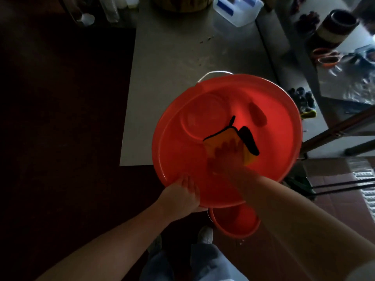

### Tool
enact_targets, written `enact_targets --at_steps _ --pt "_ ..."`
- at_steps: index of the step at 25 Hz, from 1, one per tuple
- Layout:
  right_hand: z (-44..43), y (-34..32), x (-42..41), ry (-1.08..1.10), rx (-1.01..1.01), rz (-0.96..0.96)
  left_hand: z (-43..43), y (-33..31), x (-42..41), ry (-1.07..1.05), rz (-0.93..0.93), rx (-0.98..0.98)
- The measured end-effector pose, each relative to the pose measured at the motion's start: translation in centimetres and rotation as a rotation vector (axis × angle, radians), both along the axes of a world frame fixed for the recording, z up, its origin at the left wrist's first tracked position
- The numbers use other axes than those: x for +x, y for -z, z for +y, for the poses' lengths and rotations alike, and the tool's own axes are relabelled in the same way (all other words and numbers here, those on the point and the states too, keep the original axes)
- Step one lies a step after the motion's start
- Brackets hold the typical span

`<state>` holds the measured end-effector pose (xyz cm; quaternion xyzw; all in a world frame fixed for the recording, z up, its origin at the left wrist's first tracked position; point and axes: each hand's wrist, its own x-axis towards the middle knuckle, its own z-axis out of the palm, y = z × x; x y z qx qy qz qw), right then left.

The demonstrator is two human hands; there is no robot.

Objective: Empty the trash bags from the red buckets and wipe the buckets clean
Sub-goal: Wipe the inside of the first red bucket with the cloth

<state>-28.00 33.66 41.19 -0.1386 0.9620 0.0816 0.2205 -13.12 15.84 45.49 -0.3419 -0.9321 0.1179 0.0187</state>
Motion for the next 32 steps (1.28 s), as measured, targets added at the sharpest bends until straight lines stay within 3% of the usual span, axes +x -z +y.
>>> enact_targets --at_steps 4,6,12,17,20,23,28,32 --pt "-4.1 0.7 2.1 0.025 -0.159 -0.197 -0.1 0.5 0.3 0.008 0.022 -0.026" --pt "-4.1 0.4 2.5 -0.019 -0.135 -0.219 -0.2 0.6 0.4 -0.027 -0.001 -0.001" --pt "3.4 0.2 -1.3 -0.091 -0.122 0.206 -0.1 1.1 1.4 -0.108 -0.034 0.008" --pt "2.0 -4.0 4.8 -0.088 -0.007 0.031 1.0 0.4 1.2 -0.07 0.032 0.024" --pt "0.0 -5.1 8.7 -0.046 -0.049 -0.088 1.2 -0.2 0.9 -0.055 0.049 0.067" --pt "0.5 -6.8 9.2 -0.06 -0.02 -0.11 1.0 -0.2 1.0 -0.051 0.036 0.06" --pt "4.4 -10.2 6.8 -0.07 0.266 -0.008 0.9 -1.6 0.5 -0.041 0.054 0.05" --pt "2.3 -10.6 9.2 0.038 0.232 -0.094 0.7 -2.9 0.1 -0.035 0.044 0.06"
